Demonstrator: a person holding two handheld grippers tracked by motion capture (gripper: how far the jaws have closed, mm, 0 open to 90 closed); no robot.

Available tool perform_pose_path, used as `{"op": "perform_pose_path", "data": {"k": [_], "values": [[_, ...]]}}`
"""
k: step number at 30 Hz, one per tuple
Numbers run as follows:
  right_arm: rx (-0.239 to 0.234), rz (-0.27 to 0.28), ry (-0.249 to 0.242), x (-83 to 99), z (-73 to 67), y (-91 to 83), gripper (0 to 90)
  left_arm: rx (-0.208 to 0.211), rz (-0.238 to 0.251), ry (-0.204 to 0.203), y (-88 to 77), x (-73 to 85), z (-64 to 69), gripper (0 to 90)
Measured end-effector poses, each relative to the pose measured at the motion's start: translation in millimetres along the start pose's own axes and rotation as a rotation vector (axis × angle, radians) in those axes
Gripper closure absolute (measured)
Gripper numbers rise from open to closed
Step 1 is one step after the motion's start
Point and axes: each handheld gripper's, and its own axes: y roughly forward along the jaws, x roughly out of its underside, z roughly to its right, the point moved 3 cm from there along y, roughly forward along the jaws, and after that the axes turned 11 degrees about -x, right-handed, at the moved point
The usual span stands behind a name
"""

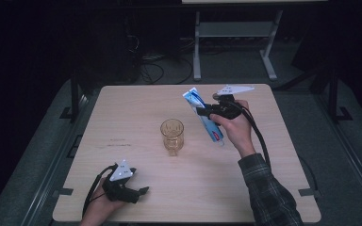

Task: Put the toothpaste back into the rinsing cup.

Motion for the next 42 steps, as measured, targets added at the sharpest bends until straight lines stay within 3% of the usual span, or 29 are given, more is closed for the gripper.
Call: {"op": "perform_pose_path", "data": {"k": [42], "values": [[-0.06, 0.011, -0.044, -49.5, -16.6, 50.1, 73.5, 0.012, 0.005, 0.008, -0.2, 0.1, 1.6, 13.3]]}}
